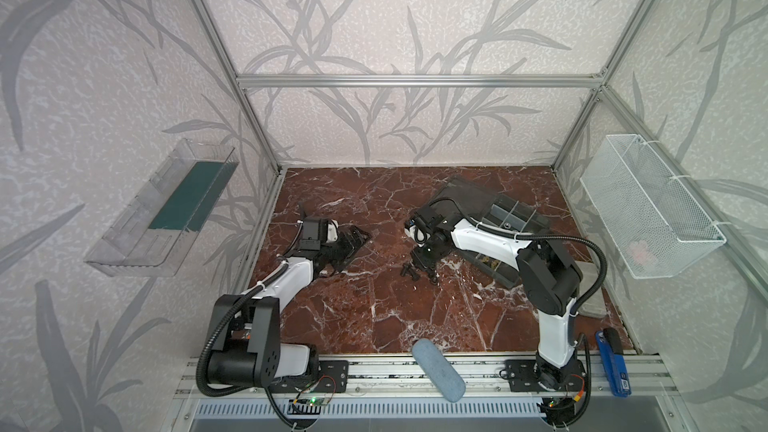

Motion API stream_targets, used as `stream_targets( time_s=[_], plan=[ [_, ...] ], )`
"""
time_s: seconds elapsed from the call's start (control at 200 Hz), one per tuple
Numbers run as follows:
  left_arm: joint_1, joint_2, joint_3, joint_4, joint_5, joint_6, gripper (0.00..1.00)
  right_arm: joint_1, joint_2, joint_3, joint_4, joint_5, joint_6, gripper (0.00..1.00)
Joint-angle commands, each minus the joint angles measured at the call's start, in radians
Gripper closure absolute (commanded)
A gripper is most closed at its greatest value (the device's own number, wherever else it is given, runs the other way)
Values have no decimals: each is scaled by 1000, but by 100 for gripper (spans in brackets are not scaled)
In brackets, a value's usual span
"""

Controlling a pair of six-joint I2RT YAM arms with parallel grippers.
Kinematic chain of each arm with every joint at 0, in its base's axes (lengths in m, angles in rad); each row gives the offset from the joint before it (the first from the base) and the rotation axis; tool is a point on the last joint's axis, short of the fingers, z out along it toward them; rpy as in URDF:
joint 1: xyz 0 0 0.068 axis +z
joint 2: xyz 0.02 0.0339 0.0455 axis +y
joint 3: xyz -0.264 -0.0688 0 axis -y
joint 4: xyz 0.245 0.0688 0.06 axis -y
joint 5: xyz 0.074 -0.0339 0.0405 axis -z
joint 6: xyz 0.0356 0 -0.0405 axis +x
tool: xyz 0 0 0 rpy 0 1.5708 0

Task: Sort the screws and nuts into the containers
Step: 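Move the right gripper back over the pile toward another silver hex nut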

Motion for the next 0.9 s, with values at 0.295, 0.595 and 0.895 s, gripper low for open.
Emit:
stream_targets(
  time_s=[0.295, 0.595, 0.895],
  plan=[
    [9, -23, -21, 9, 17, 5, 1, 32, 79, 67, -3, 36, 15, 43],
    [12, -21, -19, 7, 10, 4, 0, 32, 111, 88, 2, 76, 22, 43],
    [12, -13, -19, 7, 11, 5, 1, 31, 153, 122, -9, 82, 35, 47]
  ],
)
